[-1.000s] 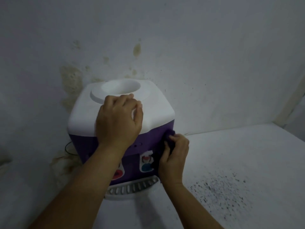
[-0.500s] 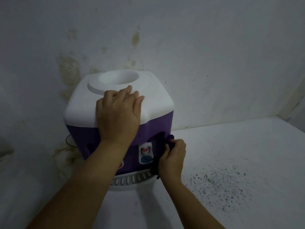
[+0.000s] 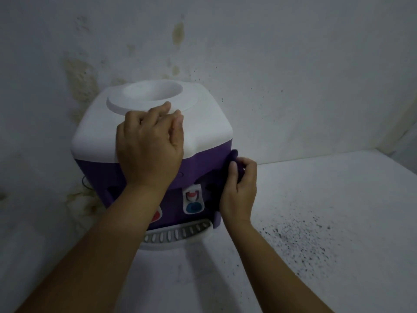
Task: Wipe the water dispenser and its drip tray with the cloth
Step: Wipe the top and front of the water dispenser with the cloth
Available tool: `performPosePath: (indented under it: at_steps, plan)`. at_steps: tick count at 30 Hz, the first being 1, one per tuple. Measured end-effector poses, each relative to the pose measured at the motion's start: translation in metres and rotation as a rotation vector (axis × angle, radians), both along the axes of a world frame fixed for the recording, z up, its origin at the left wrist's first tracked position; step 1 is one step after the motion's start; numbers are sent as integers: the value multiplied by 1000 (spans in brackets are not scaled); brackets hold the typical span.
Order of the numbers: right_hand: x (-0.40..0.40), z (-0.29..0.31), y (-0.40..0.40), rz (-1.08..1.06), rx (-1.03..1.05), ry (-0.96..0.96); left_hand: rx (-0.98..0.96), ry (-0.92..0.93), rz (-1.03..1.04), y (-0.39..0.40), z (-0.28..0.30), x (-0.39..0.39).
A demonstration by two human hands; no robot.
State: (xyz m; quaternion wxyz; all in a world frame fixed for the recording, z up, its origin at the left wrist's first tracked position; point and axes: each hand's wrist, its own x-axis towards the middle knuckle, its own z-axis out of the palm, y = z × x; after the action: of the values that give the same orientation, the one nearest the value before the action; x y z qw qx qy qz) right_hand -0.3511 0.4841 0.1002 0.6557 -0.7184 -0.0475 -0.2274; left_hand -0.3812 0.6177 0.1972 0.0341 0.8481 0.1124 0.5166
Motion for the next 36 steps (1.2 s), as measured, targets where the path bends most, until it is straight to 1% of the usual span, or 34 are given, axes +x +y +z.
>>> performPosePath:
  at_steps: [1,2,6,7,8,11,12,13,16,17,19,22,23,24,27,28,29,31,34,36]
  plan:
    - [0,-1,2,5,46,-1,-2,3,-1,0,0,0]
    - [-3,-5,3,11,89,37,-2,7,-1,0,0,0]
    - [-17,-42,-1,47,156,366,1,9,7,0,0,-1]
    - [-15,-44,-3,51,153,398,1,4,9,-1,1,-1]
    - [-12,-42,-5,48,142,379,3,-3,13,-1,0,-1]
    - [-9,-34,-3,25,116,209,9,-22,24,-1,0,1]
    - [-11,-37,0,20,104,192,11,-24,26,-2,-1,1]
    - [-14,-44,1,10,84,221,12,-23,29,-2,-2,1]
    - [-17,-63,-3,15,29,475,7,-21,27,-2,-2,1]
    - [-14,-65,-5,30,20,533,3,-18,22,-2,-2,0]
    - [-8,-62,-5,34,5,528,-1,-14,21,-1,-2,0]
    - [-12,-59,3,-16,22,407,-1,-13,21,-1,-2,0]
    - [-17,-64,4,-18,4,403,-2,-14,16,-1,-2,0]
    - [-20,-70,4,-8,-19,437,-1,-17,11,-2,-2,0]
    - [-16,-77,-3,59,-54,627,5,-24,3,-2,-2,0]
    - [-13,-72,-5,61,-55,639,6,-26,-2,-1,-1,0]
    - [-11,-63,-6,46,-48,610,6,-23,-4,-1,-1,0]
    - [-9,-37,-2,-11,-21,471,3,-16,-7,-1,-1,0]
    - [-14,5,8,-79,26,170,2,5,-14,-1,-1,-1]
    - [-29,21,18,-87,28,-29,-10,21,-26,0,1,-1]
